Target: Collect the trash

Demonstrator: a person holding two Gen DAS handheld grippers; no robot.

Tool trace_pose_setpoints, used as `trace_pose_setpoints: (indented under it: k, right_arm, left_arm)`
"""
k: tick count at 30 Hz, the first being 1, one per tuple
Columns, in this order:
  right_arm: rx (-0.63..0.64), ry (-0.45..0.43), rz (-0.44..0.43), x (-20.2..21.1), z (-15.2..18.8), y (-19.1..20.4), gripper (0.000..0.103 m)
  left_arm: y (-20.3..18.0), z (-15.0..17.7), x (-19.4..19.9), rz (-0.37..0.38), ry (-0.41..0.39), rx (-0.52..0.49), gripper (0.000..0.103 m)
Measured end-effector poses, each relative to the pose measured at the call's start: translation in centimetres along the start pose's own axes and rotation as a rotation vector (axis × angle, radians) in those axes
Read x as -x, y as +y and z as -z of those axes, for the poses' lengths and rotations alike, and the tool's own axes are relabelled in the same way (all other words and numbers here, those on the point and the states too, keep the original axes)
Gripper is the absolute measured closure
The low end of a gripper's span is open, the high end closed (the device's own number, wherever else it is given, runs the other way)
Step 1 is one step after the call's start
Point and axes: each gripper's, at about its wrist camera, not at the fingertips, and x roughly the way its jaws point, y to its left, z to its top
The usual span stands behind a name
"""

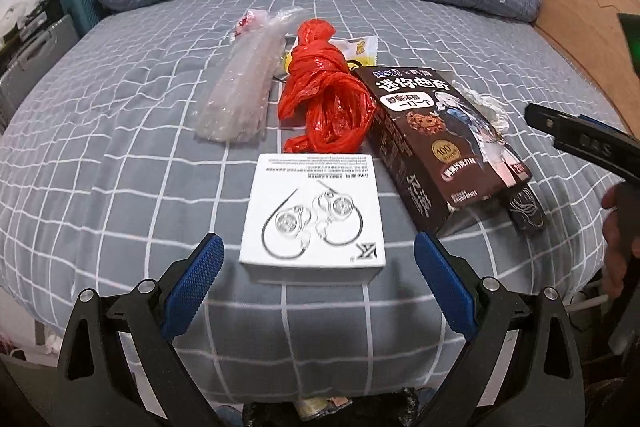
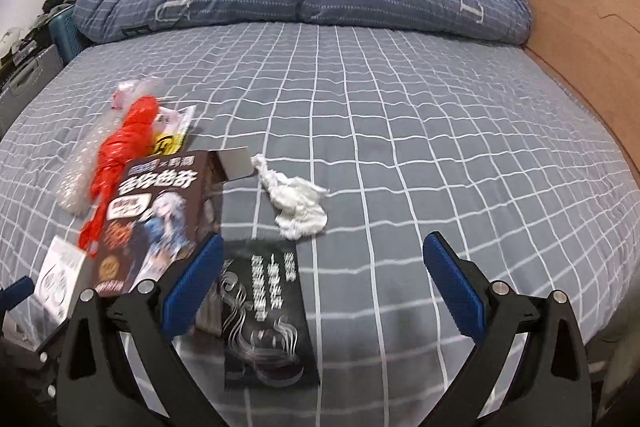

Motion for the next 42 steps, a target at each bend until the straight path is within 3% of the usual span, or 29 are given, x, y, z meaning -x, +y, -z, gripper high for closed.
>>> trace_pose_setpoints:
  k: [9, 21, 26, 34, 42]
  right_arm:
    - [-0.037, 0.064, -0.023, -4.4, -2.1, 0.5, 0.019]
    - [-0.014, 0.136, -0.057, -7.5, -2.6, 1.8, 0.046]
    - [-0.038, 0.158, -0.087, -7.9, -2.6, 1.6, 0.06]
    - [-0.042, 0.193, -0.099, -8.9, -2.3, 1.5, 0.081]
    - [-0.055, 0.148, -0.094, -7.7, -2.6, 1.0, 0.085]
  left_arm:
    - [0.4, -0.9, -1.6, 0.006, 0.025, 0.011, 0.012]
    - [0.3, -1.0, -2.4, 0.026, 0.053, -0.007, 0.024]
    - [0.7, -0.8, -2.8, 0.011, 0.055, 0.0, 0.034]
    - [0.8, -0.8, -2.7, 0.018, 0.054, 0.007, 0.034]
    - [0.9, -0.8, -2.5, 0.02, 0.052, 0.011, 0.034]
